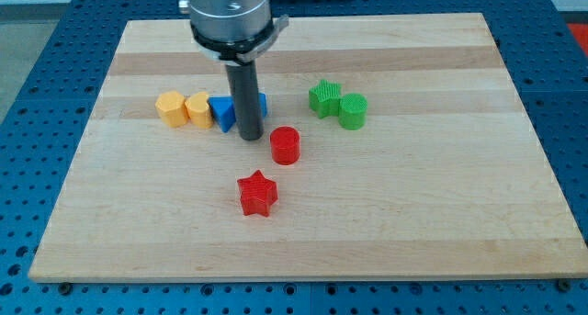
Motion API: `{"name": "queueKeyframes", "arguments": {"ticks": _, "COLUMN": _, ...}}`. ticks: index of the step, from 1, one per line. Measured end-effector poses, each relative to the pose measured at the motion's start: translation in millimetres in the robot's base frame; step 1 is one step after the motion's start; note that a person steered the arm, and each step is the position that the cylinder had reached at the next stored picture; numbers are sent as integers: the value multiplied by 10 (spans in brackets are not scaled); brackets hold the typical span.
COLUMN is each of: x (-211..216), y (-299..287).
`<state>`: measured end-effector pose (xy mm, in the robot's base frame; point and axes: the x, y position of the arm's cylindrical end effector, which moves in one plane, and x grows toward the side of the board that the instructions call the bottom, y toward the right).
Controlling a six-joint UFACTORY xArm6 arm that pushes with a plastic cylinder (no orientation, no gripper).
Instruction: Push the red circle below the green circle
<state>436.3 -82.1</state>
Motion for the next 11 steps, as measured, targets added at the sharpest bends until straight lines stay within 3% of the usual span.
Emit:
{"name": "queueKeyframes", "arguments": {"ticks": 4, "x": 0, "y": -311}}
{"name": "queueKeyframes", "arguments": {"ticks": 6, "x": 233, "y": -311}}
{"name": "queueKeyframes", "arguments": {"ticks": 11, "x": 354, "y": 1028}}
